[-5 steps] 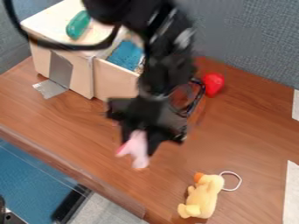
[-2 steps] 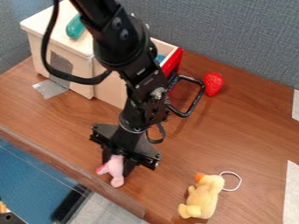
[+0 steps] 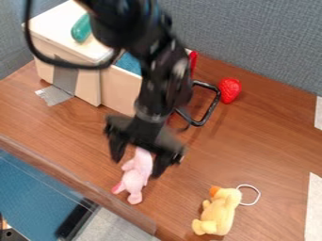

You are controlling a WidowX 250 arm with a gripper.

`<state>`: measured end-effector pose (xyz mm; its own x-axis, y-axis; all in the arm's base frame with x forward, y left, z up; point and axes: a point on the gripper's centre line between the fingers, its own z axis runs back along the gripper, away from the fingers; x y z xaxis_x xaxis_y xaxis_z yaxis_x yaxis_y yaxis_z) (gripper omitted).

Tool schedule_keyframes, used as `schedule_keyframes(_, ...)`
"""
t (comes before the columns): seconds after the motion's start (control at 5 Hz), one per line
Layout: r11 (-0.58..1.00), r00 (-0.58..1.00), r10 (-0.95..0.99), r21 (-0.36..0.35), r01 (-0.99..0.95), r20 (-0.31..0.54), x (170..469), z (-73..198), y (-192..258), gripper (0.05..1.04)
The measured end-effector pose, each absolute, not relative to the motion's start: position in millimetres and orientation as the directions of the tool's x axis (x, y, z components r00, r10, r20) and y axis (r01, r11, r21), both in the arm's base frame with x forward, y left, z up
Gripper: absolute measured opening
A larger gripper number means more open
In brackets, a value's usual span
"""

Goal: Moved the pink object to the bottom of the table

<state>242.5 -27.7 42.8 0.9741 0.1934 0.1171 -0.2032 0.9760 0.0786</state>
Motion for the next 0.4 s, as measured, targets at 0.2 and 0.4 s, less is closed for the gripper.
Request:
schedule_keyframes(0.2,0.982,0.975,0.187,0.01,-0.19,0.121,248.4,67.4,-26.1,1.001)
schedule_keyframes(0.4,0.985,0.979,0.17,-0.013,-0.169,0.111,249.7,69.5,-26.2,1.0)
